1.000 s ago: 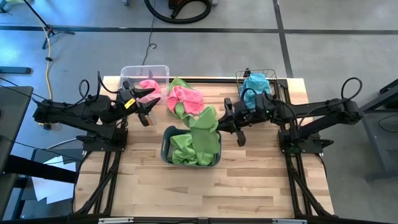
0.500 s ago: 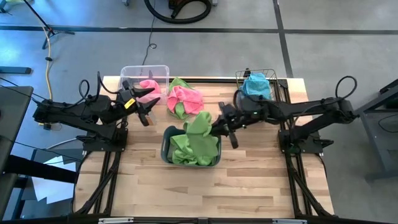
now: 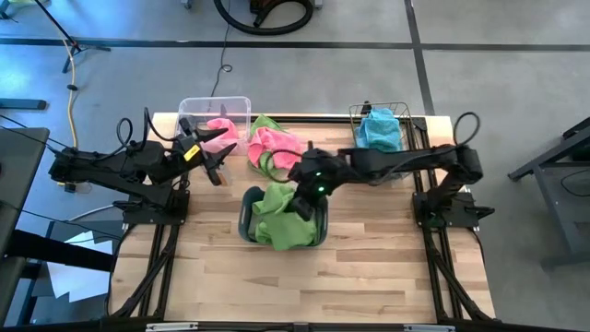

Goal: Sort microfiber towel by color & place in baskets
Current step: Put the green microfiber cloth into the blue bin

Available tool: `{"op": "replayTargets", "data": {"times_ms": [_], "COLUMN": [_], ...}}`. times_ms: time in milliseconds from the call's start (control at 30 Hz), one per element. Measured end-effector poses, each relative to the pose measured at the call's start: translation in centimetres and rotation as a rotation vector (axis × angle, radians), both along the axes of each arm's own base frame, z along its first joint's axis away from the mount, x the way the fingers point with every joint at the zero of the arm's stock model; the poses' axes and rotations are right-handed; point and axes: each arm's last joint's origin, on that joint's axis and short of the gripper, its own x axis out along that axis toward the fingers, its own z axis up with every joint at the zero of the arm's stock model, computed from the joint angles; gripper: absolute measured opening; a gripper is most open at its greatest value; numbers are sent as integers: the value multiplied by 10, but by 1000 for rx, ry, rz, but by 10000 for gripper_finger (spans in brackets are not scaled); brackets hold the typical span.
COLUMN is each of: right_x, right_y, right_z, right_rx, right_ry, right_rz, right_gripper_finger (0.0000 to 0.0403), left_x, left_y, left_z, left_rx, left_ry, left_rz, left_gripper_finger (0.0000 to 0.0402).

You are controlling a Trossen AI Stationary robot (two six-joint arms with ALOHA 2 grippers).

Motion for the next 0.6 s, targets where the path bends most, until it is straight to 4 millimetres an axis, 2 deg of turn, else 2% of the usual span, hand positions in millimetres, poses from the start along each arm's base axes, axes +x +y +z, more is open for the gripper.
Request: {"op": "replayTargets", "data": {"times_ms": [167, 333, 600], "right_x": [12, 14, 15], "right_y": [0, -3, 5], "right_z": [-29, -51, -57], "right_rx": [46, -5, 92], "right_ry": [147, 285, 356], "right_rz": [-52, -169, -340], "right_gripper_finger": [0, 0, 0], "left_x": [0, 0, -1], "left_y": [0, 0, 0], "left_z": [1, 3, 8], "left_rx": [0, -62, -61], "left_ry": [-15, -75, -118], "left_rz": [0, -4, -5], "left_gripper_finger": [193, 193, 193]}}
